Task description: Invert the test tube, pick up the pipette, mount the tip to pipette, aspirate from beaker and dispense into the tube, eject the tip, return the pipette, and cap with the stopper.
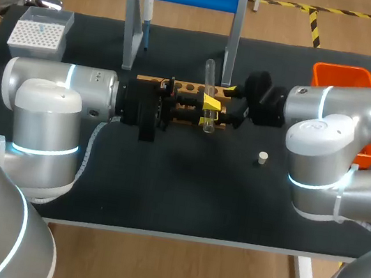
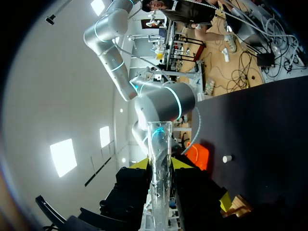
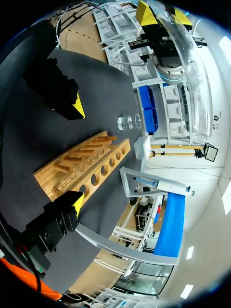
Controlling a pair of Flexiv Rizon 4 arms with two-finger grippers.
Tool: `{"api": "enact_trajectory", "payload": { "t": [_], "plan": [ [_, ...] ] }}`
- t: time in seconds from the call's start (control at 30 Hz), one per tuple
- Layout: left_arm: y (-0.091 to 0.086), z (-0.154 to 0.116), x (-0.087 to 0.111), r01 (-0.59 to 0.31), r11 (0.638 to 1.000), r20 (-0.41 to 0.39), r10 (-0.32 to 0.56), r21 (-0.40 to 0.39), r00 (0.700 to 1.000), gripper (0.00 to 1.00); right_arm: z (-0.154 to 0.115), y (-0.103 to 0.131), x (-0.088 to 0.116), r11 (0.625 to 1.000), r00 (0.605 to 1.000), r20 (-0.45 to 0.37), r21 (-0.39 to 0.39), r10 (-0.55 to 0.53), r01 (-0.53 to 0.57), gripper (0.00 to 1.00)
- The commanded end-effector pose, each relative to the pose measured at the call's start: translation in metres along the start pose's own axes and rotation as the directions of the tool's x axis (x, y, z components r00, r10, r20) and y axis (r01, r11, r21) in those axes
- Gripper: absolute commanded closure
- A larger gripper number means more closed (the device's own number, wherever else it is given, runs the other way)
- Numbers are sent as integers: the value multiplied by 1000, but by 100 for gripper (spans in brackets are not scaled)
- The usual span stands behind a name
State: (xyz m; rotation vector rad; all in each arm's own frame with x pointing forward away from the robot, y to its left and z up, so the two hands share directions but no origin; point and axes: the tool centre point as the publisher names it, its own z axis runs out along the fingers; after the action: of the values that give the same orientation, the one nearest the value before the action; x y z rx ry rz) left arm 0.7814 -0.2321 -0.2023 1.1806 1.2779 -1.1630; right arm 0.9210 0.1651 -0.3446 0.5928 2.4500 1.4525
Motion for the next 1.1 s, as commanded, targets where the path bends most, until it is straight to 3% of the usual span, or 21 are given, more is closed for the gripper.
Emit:
{"api": "enact_trajectory", "payload": {
  "t": [0.03, 0.33, 0.6, 0.77, 0.9, 1.1],
  "plan": [
    [-1, 0, 0, -2, 1000, -1, 2, -3, 1000, 100, 0, -1, 0, 1000, 1000, 2, -2, 0, 0, 0],
    [-1, 0, 0, -2, 1000, -1, 2, -3, 1000, 100, 0, -1, 0, 1000, 1000, 2, -2, 0, 0, 0],
    [16, -2, -11, 152, 987, 0, -153, 56, 988, 100, 0, -1, 0, 1000, 1000, 2, -2, 0, 0, 0],
    [34, -7, -8, 315, 948, 33, -317, 37, 948, 100, 0, -1, 0, 1000, 1000, 2, -2, 0, 0, 0],
    [49, -7, -3, 488, 872, 28, -489, 32, 872, 100, 0, -1, 0, 1000, 1000, 2, -2, 0, 0, 0],
    [61, -7, -4, 587, 809, 27, -588, 29, 808, 100, 0, -1, 0, 1000, 1000, 2, -2, 0, 0, 0]
  ]
}}
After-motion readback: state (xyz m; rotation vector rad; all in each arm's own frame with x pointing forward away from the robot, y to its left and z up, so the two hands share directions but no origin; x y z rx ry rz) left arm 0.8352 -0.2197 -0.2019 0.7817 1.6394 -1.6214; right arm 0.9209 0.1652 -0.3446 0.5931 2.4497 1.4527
